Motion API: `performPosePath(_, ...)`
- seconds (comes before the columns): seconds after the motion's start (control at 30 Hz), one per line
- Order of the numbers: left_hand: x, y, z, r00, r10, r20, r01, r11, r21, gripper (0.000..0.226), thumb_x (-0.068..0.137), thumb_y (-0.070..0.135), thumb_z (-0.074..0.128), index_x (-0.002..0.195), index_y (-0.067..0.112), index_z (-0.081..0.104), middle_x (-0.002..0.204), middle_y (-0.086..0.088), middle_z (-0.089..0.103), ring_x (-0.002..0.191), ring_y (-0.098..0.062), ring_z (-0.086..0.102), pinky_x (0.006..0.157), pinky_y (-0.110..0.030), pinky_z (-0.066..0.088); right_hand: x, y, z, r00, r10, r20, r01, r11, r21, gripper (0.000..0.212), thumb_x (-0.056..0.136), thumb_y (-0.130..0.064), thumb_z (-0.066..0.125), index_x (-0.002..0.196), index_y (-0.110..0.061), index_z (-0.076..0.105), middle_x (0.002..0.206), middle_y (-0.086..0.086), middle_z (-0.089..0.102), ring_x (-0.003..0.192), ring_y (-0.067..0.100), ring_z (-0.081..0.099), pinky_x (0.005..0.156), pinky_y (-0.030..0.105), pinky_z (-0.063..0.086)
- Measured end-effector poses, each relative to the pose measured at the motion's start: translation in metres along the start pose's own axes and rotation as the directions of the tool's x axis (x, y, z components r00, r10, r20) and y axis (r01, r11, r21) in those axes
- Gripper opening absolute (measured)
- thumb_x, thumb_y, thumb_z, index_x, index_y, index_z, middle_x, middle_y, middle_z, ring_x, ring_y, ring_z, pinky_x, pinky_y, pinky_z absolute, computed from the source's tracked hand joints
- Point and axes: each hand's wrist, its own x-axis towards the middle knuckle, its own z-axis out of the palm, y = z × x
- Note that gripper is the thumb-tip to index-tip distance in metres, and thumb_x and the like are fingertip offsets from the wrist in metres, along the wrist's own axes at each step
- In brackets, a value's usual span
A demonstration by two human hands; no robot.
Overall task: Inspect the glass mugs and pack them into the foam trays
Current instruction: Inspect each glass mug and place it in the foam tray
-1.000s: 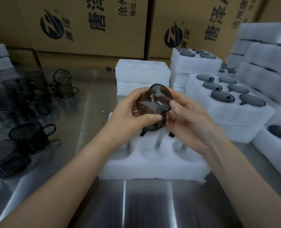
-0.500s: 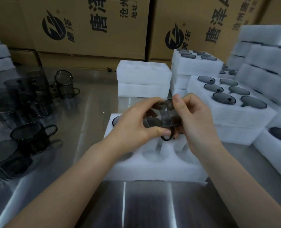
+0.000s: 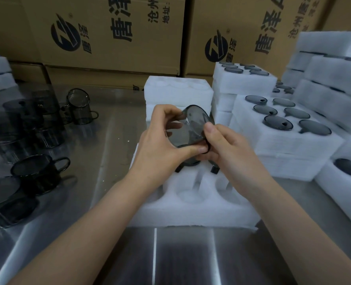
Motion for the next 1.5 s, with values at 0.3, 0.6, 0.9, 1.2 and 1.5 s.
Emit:
performPosePath(0.3, 0.001, -0.002, -0.002, 0.981, -0.074, 0.182, 0.077, 0.997, -0.010, 0.050, 0.073, 0.054, 0.070, 0.108, 0.036, 0.040, 0.116, 0.016, 0.061, 0.112, -0.002, 0.057, 0.092, -0.023, 0.046, 0.002, 0.001, -0.005, 0.998, 0.069, 0.002, -0.067, 0.966, 0.249, 0.036, 0.069, -0.040, 0.064, 0.071, -0.004, 0.058, 0.059, -0.001, 0.058, 0.051, 0.014, 0.054, 0.051, 0.021, 0.047)
performPosePath(0.6, 0.002, 0.002, -0.004, 0.990, -0.068, 0.120, 0.071, 0.997, -0.019, 0.042, 0.077, 0.064, 0.054, 0.105, 0.036, 0.043, 0.098, 0.022, 0.064, 0.093, 0.010, 0.060, 0.075, -0.008, 0.042, 0.002, 0.000, -0.008, 0.993, -0.031, 0.111, -0.015, 0.919, 0.394, 0.023, 0.080, -0.025, 0.059, 0.082, -0.002, 0.064, 0.073, 0.002, 0.065, 0.059, 0.014, 0.058, 0.057, 0.024, 0.049)
performPosePath(0.9, 0.002, -0.003, -0.002, 0.982, -0.178, 0.055, 0.178, 0.984, 0.009, 0.056, 0.085, 0.071, 0.032, 0.097, 0.020, 0.052, 0.092, 0.011, 0.066, 0.090, -0.002, 0.062, 0.084, -0.025, 0.050, -0.004, -0.002, 0.000, 0.968, -0.228, 0.107, 0.198, 0.950, 0.240, 0.021, 0.081, -0.012, 0.060, 0.098, -0.005, 0.069, 0.100, 0.013, 0.050, 0.067, 0.013, 0.062, 0.064, 0.023, 0.052)
performPosePath(1.2, 0.004, -0.007, 0.001, 0.967, -0.230, 0.110, 0.220, 0.971, 0.096, 0.071, 0.080, 0.074, 0.014, 0.090, 0.022, 0.061, 0.089, 0.009, 0.065, 0.084, 0.003, 0.058, 0.073, -0.015, 0.040, -0.006, -0.003, 0.006, 0.903, -0.427, -0.042, 0.413, 0.892, -0.183, 0.018, 0.079, -0.004, 0.072, 0.082, -0.022, 0.070, 0.080, -0.008, 0.053, 0.059, 0.013, 0.050, 0.058, 0.028, 0.041)
performPosePath(1.5, 0.008, -0.006, 0.002, 0.963, -0.237, 0.127, 0.224, 0.969, 0.106, 0.051, 0.086, 0.072, 0.028, 0.083, 0.031, 0.059, 0.084, 0.019, 0.064, 0.083, 0.009, 0.057, 0.068, -0.003, 0.038, 0.000, -0.002, 0.001, 0.966, -0.244, -0.082, 0.240, 0.969, -0.064, 0.026, 0.085, -0.035, 0.064, 0.061, -0.030, 0.070, 0.052, -0.011, 0.048, 0.047, 0.007, 0.041, 0.049, 0.017, 0.032)
